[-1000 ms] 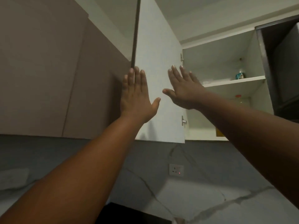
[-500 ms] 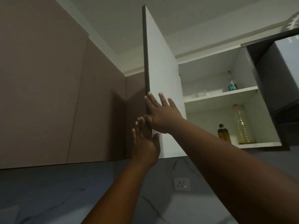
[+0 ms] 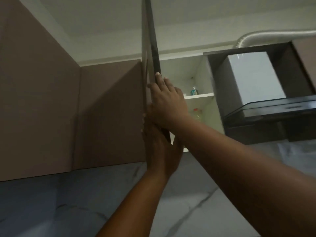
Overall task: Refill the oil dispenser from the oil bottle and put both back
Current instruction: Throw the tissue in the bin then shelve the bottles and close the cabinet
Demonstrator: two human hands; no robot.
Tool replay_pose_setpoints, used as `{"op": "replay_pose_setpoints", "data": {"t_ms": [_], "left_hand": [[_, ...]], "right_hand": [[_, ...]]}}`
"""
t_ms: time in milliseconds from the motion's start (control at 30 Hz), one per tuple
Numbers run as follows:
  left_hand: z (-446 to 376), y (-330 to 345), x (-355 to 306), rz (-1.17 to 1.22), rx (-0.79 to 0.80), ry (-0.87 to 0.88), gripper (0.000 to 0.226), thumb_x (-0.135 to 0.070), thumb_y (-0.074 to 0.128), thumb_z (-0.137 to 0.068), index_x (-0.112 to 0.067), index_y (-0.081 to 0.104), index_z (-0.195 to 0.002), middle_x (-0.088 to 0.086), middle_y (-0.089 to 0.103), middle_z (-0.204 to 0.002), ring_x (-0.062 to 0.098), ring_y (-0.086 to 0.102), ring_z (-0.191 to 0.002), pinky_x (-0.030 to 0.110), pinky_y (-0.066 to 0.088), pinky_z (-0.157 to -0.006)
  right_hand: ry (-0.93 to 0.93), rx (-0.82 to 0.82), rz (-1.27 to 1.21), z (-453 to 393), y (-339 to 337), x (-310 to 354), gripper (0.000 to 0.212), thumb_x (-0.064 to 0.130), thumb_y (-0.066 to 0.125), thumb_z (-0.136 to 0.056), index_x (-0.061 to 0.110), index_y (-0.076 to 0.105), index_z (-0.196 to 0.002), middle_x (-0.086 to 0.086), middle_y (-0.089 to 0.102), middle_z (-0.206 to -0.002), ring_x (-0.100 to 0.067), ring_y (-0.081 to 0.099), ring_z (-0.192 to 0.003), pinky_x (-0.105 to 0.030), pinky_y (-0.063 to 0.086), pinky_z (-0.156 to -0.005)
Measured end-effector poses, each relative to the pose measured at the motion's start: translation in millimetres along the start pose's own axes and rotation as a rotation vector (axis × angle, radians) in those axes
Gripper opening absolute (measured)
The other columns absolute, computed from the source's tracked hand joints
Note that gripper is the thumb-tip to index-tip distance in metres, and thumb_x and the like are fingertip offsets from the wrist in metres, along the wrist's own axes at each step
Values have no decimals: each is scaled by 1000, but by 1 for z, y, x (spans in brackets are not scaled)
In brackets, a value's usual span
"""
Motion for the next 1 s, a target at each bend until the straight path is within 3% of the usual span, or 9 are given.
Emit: {"op": "replay_pose_setpoints", "data": {"t_ms": [100, 200, 300, 467, 600, 667, 700, 833, 1000], "left_hand": [[10, 50, -24, 147, 7, 63, 71, -59, 49, -86, -30, 25, -146, -20, 38, -145, -1, 31, -137, 39, 20, -119], [17, 109, -41, 169, 71, 155, 68, -46, 55, -88, -30, 25, -146, -7, 37, -145, 12, 38, -134, 35, 25, -115], [23, 174, -44, 25, 165, 210, 71, -53, 50, -88, -21, 28, -147, 1, 38, -148, 22, 38, -137, 28, 14, -117], [32, 280, -18, -406, 404, 300, 104, -86, 20, -83, -16, 1, -158, 5, -5, -165, 23, -11, -152, 41, -8, -122], [19, 333, 18, -615, 501, 311, 99, -80, 18, -88, -5, 38, -149, 17, 34, -156, 35, 32, -145, 50, 14, -115], [13, 347, 41, -686, 501, 293, 94, -75, 23, -87, -4, 48, -143, 19, 43, -150, 36, 42, -139, 52, 18, -112], [8, 349, 55, -718, 525, 250, 98, -77, 20, -84, -4, 44, -145, 19, 37, -154, 37, 37, -142, 51, 14, -114], [-8, 345, 114, -830, 554, 104, 122, -87, -27, -57, -15, -13, -155, 7, -23, -161, 28, -19, -150, 49, -19, -116], [-18, 341, 173, -786, 468, 31, 117, -90, -24, -58, -19, -20, -151, 5, -24, -160, 27, -19, -150, 48, -16, -119]], "right_hand": [[26, 35, 28, 12, -4, -55, 58, 31, 38, -95, 23, 20, -150, -5, -6, -162, -23, -4, -149, -41, 5, -118], [-2, 89, 111, 25, -3, -119, 61, 35, 32, -97, 22, 10, -153, -5, -14, -160, -20, -13, -147, -39, -2, -118], [-46, 143, 211, 41, 10, -185, 58, 36, 26, -100, 22, 8, -153, -4, -18, -160, -19, -16, -147, -38, -3, -118], [-114, 263, 412, 69, 47, -293, 62, 49, 25, -98, 23, 8, -152, -5, -16, -159, -22, -17, -146, -42, -6, -118], [-118, 360, 447, 84, 97, -356, 65, 50, 22, -98, 20, 3, -152, -6, -12, -160, -22, -15, -146, -41, -8, -118], [-82, 399, 415, 90, 124, -378, 67, 48, 23, -98, 17, -2, -152, -6, -12, -160, -21, -16, -146, -39, -10, -117], [-57, 409, 399, 93, 137, -387, 70, 50, 23, -98, 15, -5, -152, -6, -14, -160, -21, -18, -146, -39, -10, -117], [25, 322, 384, 98, 177, -405, 84, 65, 16, -93, 12, -21, -147, -10, -29, -154, -28, -30, -141, -45, -13, -118], [128, 150, 357, 97, 220, -410, 88, 67, 7, -89, 4, -17, -147, -16, -24, -155, -31, -27, -142, -44, -15, -115]]}}
Point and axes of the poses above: each hand's wrist, its own z-axis away from the middle knuckle, its own y-axis out of the palm, x = y × z, the point moved 7 cm from there along -z, towards the middle knuckle
